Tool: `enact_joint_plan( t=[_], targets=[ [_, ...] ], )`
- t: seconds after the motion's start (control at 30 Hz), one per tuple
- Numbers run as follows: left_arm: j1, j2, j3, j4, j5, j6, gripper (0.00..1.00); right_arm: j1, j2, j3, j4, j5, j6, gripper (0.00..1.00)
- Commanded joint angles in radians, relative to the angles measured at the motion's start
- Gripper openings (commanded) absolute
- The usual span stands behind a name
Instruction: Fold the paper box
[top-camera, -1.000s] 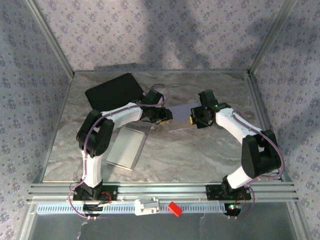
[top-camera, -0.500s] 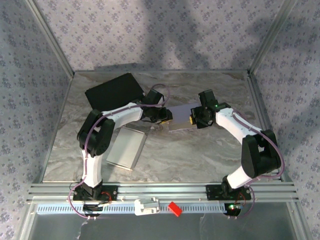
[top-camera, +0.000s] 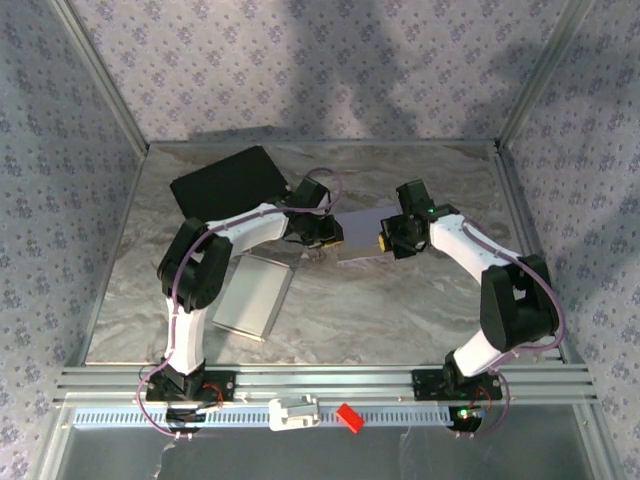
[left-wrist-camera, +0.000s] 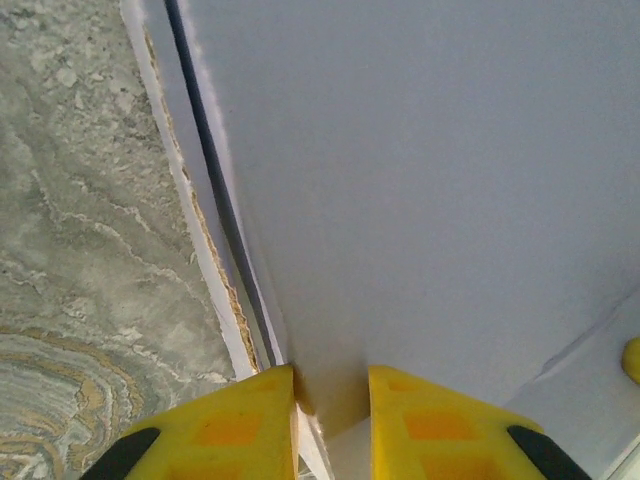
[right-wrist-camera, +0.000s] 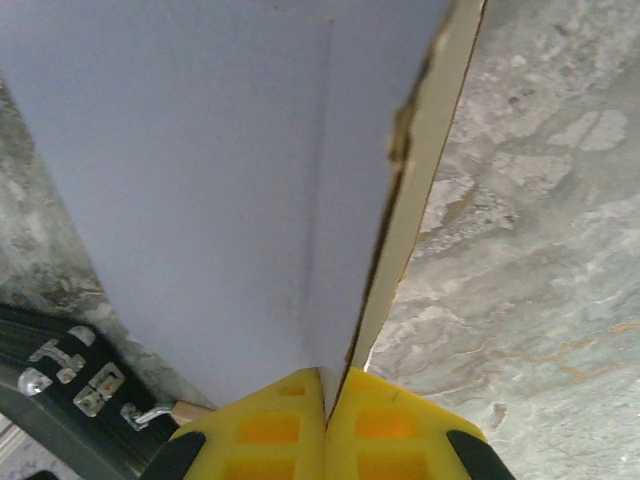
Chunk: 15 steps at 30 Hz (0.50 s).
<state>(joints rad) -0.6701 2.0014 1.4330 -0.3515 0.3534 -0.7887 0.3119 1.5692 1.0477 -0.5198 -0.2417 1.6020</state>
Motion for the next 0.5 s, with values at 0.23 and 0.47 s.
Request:
enact_joint_plan(
  t=[0.23,0.47],
  targets=[
    [-0.005,0.023,0.015,-0.083,-0.059,0.073,0.24,-0.047,-0.022,0.178,-0.325,0.092,-0.378,0.50],
    [-0.005,0.011,0.061,-0.118,-0.071,0.101,0.31,-0.139,-0.123,0.264,-0.420,0.196,-0.732,0.60]
  ],
)
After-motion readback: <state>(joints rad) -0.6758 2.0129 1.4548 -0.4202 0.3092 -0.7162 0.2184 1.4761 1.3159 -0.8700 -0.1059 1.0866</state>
